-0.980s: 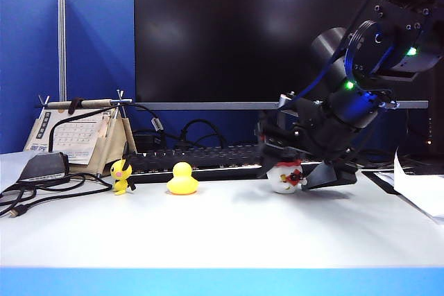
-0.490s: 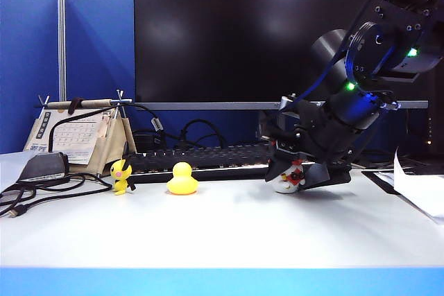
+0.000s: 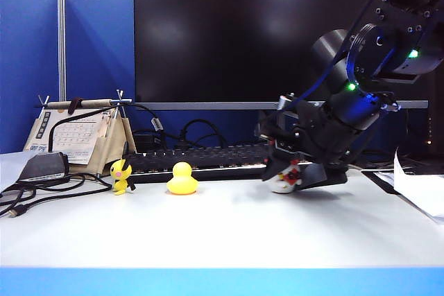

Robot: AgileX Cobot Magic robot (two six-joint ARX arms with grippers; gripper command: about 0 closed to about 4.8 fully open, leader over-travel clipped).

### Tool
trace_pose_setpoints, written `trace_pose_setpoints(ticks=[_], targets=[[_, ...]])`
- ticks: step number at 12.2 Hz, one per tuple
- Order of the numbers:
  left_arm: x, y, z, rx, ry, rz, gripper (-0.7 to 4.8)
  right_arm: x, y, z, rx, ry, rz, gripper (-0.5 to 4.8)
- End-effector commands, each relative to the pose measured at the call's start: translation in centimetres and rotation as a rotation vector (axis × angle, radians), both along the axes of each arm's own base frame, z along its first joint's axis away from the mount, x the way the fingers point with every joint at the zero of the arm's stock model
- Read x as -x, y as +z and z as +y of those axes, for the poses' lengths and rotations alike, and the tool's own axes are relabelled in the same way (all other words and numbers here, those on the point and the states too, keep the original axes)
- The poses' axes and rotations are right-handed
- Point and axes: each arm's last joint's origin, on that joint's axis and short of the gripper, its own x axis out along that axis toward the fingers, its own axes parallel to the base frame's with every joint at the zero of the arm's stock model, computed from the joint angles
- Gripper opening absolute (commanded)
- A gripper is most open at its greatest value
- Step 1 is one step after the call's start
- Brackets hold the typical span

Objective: Pick up the doll with a different color than the other dolls and place it near you.

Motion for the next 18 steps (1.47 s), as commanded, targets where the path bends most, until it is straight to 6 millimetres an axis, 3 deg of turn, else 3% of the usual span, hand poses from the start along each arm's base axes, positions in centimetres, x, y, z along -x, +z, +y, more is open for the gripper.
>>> trace_pose_setpoints(ticks=[1,5,11,12,14,18], targets=[[0.0,0.1,0.0,0.001,0.0,-0.002,0.24,0.2,1.4,0.1,-0.023,0.015,-0.035,1.97],[0.0,0.1,0.0,0.001,0.001,-0.002,0.24,1.3,4.3,0.3,-0.066,0.094,-0.061,1.97],[0.0,0.1,0.0,0.001,0.0,-0.002,0.24,7.1,5.7,7.0,-0.04,0.407,-0.064,1.98],[0.0,0.1,0.0,0.001,0.0,-0.002,0.24,8.8,5.7,9.0,-0.041,0.482,-0.062,1.98],[0.0,0.1,0.0,0.001,0.0,-0.002,0.24,10.7,5.5,10.7,-0.033,0.553,-0.043,1.98],[0.0,0.1,0.0,0.001,0.0,-0.002,0.24,12.0,3.4,10.2,-0.016,0.532,-0.025,1.97]])
